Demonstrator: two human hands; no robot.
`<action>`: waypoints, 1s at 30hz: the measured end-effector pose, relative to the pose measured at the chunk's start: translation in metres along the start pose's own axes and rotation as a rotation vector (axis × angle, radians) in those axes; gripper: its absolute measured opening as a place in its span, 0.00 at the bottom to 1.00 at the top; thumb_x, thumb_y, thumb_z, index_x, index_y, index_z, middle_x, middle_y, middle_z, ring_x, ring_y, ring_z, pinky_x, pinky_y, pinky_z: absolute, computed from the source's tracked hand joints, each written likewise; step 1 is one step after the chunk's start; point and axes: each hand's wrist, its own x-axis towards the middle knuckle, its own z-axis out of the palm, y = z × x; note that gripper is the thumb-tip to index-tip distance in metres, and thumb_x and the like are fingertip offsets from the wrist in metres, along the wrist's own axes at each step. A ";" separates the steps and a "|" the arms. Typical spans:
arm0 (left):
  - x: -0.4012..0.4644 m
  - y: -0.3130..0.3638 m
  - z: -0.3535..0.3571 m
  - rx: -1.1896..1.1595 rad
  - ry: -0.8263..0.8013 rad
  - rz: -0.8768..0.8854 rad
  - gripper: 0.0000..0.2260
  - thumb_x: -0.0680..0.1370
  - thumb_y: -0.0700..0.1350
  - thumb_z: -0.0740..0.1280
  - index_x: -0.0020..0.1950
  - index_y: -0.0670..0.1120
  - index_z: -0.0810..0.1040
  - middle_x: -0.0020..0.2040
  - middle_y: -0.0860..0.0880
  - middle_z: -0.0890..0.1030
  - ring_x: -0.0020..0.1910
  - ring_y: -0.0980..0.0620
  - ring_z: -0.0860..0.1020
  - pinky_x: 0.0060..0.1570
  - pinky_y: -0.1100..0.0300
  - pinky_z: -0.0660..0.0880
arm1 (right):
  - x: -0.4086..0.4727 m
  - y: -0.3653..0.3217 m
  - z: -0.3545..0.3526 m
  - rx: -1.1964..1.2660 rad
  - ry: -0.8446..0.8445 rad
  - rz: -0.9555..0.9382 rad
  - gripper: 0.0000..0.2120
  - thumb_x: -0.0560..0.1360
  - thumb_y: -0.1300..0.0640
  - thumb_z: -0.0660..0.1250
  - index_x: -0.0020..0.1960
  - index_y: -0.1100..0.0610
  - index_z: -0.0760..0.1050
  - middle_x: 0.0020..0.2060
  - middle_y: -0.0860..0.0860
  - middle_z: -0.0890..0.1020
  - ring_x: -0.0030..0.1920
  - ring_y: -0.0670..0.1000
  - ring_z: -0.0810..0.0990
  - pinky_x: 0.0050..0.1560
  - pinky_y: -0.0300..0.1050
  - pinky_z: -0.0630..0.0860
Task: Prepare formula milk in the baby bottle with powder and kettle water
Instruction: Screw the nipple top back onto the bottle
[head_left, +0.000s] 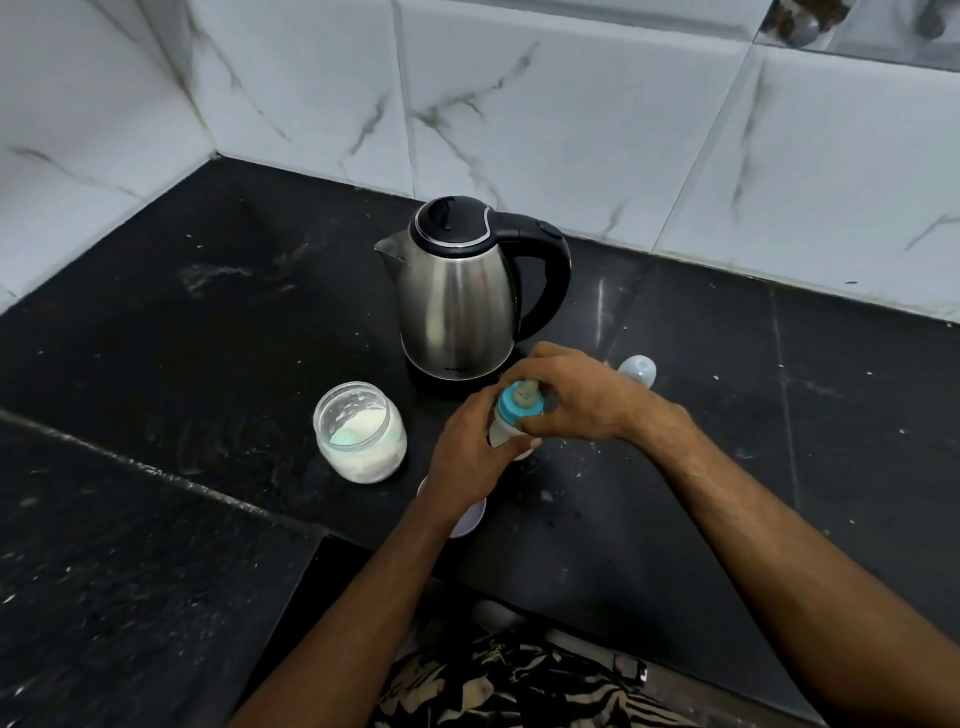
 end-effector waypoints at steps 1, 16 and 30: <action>0.000 -0.001 0.000 0.000 -0.002 -0.003 0.27 0.67 0.58 0.75 0.65 0.57 0.74 0.61 0.54 0.81 0.60 0.58 0.79 0.61 0.52 0.78 | 0.001 0.000 0.000 -0.003 0.003 0.001 0.22 0.70 0.52 0.74 0.63 0.49 0.76 0.52 0.46 0.74 0.50 0.44 0.74 0.53 0.41 0.75; 0.002 -0.005 0.001 0.039 -0.017 -0.007 0.27 0.71 0.50 0.78 0.67 0.53 0.73 0.63 0.54 0.79 0.62 0.56 0.78 0.63 0.51 0.77 | -0.007 0.013 0.004 0.045 0.048 0.044 0.21 0.70 0.47 0.76 0.58 0.51 0.74 0.48 0.44 0.80 0.47 0.44 0.78 0.47 0.39 0.76; 0.000 0.001 0.000 0.027 -0.003 -0.006 0.25 0.68 0.60 0.74 0.63 0.63 0.72 0.59 0.60 0.79 0.60 0.63 0.77 0.62 0.62 0.75 | -0.002 0.009 -0.008 0.060 0.123 -0.017 0.18 0.70 0.47 0.75 0.55 0.53 0.77 0.40 0.38 0.77 0.41 0.36 0.78 0.42 0.27 0.70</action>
